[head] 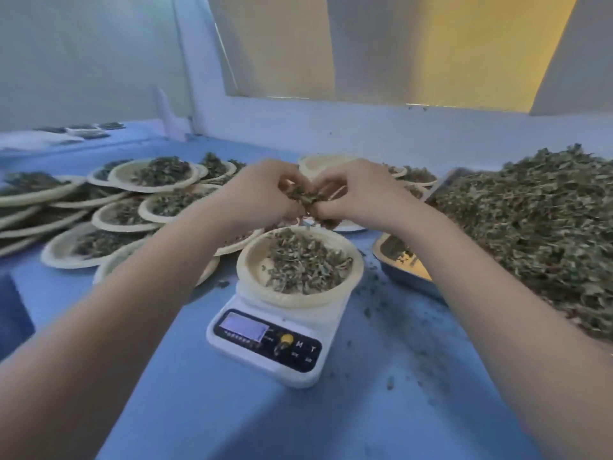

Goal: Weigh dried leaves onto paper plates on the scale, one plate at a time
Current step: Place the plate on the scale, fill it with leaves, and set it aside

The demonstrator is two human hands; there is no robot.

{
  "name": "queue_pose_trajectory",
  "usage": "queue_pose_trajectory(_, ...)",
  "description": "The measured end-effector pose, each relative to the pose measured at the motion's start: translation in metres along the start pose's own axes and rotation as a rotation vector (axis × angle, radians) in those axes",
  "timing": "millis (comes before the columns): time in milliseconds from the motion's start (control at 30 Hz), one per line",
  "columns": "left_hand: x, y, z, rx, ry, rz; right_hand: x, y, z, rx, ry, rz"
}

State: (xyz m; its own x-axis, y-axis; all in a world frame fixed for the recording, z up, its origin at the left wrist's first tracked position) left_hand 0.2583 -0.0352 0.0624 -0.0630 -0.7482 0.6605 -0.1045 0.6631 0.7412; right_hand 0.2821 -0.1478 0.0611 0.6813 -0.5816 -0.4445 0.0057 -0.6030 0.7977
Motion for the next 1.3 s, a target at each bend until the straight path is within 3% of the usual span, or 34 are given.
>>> queue_pose_trajectory(67,-0.019,-0.004,0.008,-0.107,0.007,-0.018,0.005,-0.023,0.003,-0.195,-0.045,0.039)
queue_pose_trajectory(133,-0.036,0.0,0.009,-0.083,-0.003,-0.147,0.014,-0.031,0.008,-0.271,-0.085,0.112)
queue_pose_trajectory(267,-0.058,0.012,0.014,0.093,-0.023,-0.106,0.019,-0.016,0.009,-0.072,-0.103,0.116)
queue_pose_trajectory(633,-0.123,-0.015,0.036,0.482,0.102,0.494,0.02,-0.019,0.016,-0.002,-0.091,0.044)
queue_pose_trajectory(700,-0.133,-0.02,0.036,0.466,0.153,0.509,0.029,-0.02,0.022,-0.128,-0.157,0.03)
queue_pose_trajectory(833,-0.141,-0.031,0.03,0.363,0.239,0.437,0.041,-0.044,0.048,-0.627,-0.244,0.104)
queue_pose_trajectory(900,-0.139,-0.033,0.027,0.36,0.247,0.38,0.044,-0.054,0.052,-0.692,-0.239,0.099)
queue_pose_trajectory(1300,-0.118,0.052,0.02,0.492,0.232,0.335,0.009,-0.017,-0.005,-0.288,-0.103,-0.059)
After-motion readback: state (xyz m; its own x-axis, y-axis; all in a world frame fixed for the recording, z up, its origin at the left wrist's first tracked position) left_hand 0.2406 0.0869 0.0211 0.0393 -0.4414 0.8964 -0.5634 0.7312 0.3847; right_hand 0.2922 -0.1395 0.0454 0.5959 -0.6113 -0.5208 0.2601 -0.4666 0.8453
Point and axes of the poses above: each hand's wrist, its own z-axis away from the middle knuckle, its own y-axis out of the back of the hand, x = y × z, the point moved 8 cm from there along -z, towards the middle knuckle, and after that the axes turned 11 degrees about y, right-handed, at the moved point
